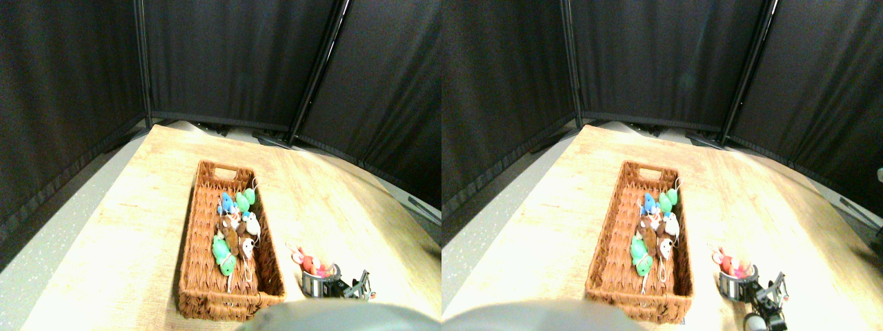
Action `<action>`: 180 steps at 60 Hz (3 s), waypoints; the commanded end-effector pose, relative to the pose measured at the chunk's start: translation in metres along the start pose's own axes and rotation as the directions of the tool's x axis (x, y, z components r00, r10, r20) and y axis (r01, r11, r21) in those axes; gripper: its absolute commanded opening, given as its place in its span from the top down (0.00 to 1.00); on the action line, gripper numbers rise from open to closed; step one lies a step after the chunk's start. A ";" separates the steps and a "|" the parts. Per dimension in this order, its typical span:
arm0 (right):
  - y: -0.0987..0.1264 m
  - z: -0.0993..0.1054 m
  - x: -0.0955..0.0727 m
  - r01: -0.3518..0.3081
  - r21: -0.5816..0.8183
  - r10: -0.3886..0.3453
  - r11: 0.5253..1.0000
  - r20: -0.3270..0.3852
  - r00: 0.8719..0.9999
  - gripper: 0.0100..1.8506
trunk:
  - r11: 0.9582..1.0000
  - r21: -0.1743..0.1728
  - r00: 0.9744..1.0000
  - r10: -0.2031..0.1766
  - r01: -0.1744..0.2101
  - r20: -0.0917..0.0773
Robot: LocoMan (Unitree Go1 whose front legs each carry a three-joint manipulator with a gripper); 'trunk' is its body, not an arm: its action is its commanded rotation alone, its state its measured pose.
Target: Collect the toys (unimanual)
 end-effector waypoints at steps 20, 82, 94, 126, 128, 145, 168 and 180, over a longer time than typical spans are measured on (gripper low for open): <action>0.001 0.000 0.011 0.011 -0.140 0.013 0.990 0.174 0.985 0.96 | 1.000 -0.017 1.000 0.017 -0.017 -0.026; 0.101 -0.028 -0.008 -0.341 -0.347 0.393 0.874 0.090 0.915 0.95 | 1.000 -0.022 1.000 0.010 -0.010 0.004; 0.121 -0.036 -0.011 -0.358 -0.344 0.395 0.868 0.040 0.918 0.96 | 0.999 -0.037 1.000 0.023 -0.023 0.019; 0.172 -0.098 -0.019 -0.435 -0.378 0.386 0.817 -0.201 0.900 0.97 | 0.985 -0.138 0.991 0.117 -0.108 0.062; 0.174 -0.102 -0.019 -0.434 -0.383 0.383 0.815 -0.207 0.901 0.97 | 0.983 -0.144 0.990 0.123 -0.113 0.066; 0.178 -0.137 -0.016 -0.436 -0.342 0.358 0.833 -0.269 0.894 0.96 | 0.967 -0.201 0.981 0.176 -0.158 0.076; 0.170 -0.174 -0.007 -0.420 -0.391 0.321 0.819 -0.295 0.900 0.94 | 0.951 -0.239 0.972 0.220 -0.196 0.079; 0.164 -0.172 -0.003 -0.341 -0.349 0.223 0.873 -0.335 0.915 0.57 | 0.954 -0.227 0.973 0.217 -0.194 0.081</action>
